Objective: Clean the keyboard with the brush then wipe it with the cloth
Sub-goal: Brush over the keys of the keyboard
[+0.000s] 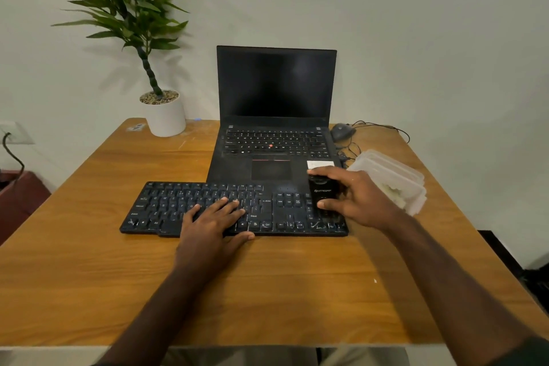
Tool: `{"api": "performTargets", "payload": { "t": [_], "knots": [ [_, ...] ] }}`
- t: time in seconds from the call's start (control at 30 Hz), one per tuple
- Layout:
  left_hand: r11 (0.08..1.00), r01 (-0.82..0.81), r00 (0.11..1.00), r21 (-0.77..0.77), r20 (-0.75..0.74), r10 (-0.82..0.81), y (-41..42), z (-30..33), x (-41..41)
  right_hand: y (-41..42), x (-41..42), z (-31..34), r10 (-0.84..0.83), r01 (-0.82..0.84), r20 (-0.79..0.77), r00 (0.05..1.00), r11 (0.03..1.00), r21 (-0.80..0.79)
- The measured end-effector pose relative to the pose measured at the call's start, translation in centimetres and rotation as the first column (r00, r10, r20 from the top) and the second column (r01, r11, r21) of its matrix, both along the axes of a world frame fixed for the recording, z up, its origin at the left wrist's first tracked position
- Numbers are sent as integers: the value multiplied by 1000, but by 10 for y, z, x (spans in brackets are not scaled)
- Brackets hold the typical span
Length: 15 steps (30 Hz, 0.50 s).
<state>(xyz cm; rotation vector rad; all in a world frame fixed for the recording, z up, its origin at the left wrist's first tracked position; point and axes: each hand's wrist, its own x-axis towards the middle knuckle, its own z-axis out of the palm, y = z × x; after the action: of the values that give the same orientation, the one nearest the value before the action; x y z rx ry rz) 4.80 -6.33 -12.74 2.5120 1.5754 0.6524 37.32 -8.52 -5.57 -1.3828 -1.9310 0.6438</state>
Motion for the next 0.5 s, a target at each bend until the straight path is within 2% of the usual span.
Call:
{"api": "performTargets", "payload": {
  "t": [0.13,0.23,0.37,0.5],
  "knots": [
    [1000,0,1000,-2,8,0,-1,2,0,13,-38,-5,33,-30,-56,998,998,53],
    [1000,-4,1000,7,18,4,-2,2,0,18,-45,-3,46,-45,-24,999,999,28],
    [1000,1,1000,21,16,-2,-1,0,0,7,-12,1,49,-49,20,999,999,24],
    [1000,-3,1000,22,3,3,0,-3,0,-3,30,4,-33,29,111,993,999,42]
  ]
}}
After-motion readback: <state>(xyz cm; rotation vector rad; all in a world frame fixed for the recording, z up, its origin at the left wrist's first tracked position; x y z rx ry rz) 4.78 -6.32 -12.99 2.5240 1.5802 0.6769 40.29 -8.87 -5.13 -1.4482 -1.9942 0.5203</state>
